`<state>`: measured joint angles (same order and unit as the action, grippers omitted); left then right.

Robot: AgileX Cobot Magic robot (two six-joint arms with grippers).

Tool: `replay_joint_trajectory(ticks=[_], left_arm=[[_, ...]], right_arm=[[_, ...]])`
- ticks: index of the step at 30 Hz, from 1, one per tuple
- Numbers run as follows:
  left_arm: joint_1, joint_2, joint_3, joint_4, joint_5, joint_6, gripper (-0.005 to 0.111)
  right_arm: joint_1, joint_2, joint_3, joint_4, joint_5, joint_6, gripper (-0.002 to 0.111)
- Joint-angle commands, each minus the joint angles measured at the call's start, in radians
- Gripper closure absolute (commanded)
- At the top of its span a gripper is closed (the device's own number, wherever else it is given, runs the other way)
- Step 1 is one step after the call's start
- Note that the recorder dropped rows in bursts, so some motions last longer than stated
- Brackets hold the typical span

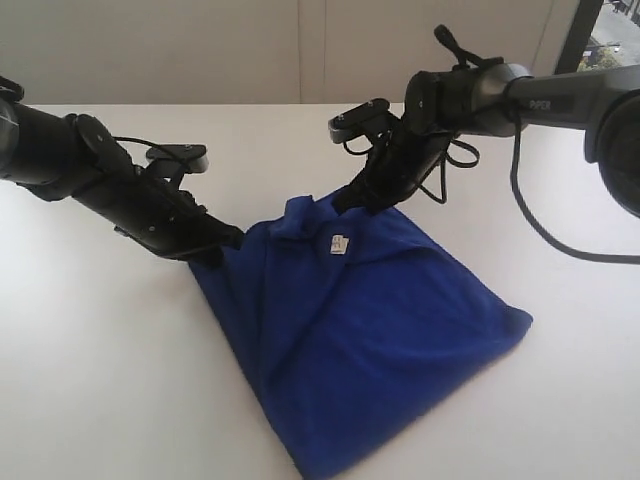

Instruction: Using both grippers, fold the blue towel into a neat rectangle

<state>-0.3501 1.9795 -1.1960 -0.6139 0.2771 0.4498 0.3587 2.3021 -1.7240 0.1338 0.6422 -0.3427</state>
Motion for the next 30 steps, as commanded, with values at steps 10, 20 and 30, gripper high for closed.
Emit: replay_joint_trajectory(ticks=[10,20,30], left_arm=[[-0.001,0.123,-0.164,0.032,-0.092,0.093,0.107],[-0.001,0.219,-0.288,0.032,-0.11,0.134,0.107],[0.001,0.265,-0.353,0.051,-0.116,0.185,0.107]], right_arm=[[-0.06,0.014,-0.001,-0.083,0.023,0.2,0.108],[-0.062,0.014,-0.001,-0.085,0.04,0.275,0.108],[-0.095,0.014,-0.001,-0.09,0.045,0.325,0.108]])
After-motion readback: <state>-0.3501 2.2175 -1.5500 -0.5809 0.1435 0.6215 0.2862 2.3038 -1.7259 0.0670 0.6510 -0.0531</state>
